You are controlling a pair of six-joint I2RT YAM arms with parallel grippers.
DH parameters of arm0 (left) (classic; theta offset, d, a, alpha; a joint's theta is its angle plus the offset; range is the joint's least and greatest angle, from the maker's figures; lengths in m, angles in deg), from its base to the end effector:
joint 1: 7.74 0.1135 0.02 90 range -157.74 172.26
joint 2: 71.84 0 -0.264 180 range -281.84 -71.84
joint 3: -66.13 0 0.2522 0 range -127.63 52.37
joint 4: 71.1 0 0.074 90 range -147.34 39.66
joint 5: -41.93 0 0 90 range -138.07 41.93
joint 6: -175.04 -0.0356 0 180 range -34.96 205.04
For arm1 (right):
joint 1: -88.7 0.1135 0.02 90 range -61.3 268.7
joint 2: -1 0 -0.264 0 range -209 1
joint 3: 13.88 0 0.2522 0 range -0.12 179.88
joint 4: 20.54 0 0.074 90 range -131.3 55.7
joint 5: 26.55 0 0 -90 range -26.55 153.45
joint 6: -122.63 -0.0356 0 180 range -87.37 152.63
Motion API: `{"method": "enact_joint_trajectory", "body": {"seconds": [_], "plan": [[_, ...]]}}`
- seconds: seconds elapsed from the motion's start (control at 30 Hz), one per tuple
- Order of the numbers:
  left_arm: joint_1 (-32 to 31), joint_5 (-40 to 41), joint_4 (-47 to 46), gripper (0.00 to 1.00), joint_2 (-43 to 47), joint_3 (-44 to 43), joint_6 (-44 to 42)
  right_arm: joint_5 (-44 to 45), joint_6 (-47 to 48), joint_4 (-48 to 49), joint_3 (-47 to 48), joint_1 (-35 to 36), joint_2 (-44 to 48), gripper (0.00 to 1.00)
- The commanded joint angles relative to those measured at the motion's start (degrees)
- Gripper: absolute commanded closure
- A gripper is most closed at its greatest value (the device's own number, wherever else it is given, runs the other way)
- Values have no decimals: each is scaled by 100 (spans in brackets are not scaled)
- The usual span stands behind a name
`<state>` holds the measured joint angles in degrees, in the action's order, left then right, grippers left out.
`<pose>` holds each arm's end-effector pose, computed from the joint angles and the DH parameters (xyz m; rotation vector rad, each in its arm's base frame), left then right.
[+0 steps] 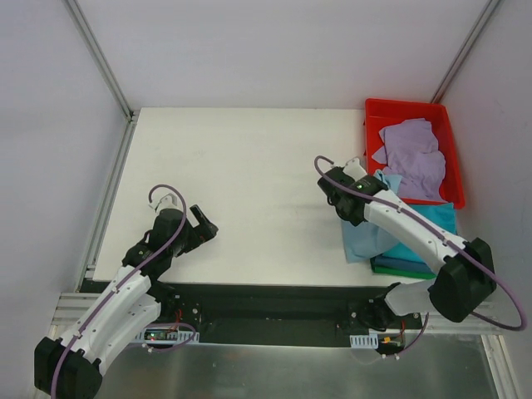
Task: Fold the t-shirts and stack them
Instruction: Put the neatly folded tshirt into the corner of the board with the right arm
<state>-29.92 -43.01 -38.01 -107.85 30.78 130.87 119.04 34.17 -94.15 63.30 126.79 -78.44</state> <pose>0.1398 -0.0536 0.2050 -0.5054 2.1586 -0.5814 0.2122 0.1290 0.2718 -0.6639 2.3035 -1.1044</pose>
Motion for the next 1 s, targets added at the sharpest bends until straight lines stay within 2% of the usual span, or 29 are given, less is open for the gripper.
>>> {"method": "enact_joint_trajectory", "body": {"seconds": [0.0, 0.33, 0.6, 0.8, 0.97], "plan": [[-33, 136, 27, 1, -64, -65, -100, -180, 786, 35, 250, -126, 587, 100], [-33, 136, 36, 1, -415, -144, -135, -374, 1163, -351, 926, -451, 1211, 100], [-33, 22, 36, 1, -705, -232, -188, -629, 1805, -509, 1454, -943, 1326, 100], [-33, 48, 36, 1, -864, -267, -223, -1138, 1920, -703, 1437, -1461, 1361, 100], [-33, -14, 36, 1, -1004, -303, -249, -1156, 2017, -650, 1182, -2023, 1221, 100]]}}
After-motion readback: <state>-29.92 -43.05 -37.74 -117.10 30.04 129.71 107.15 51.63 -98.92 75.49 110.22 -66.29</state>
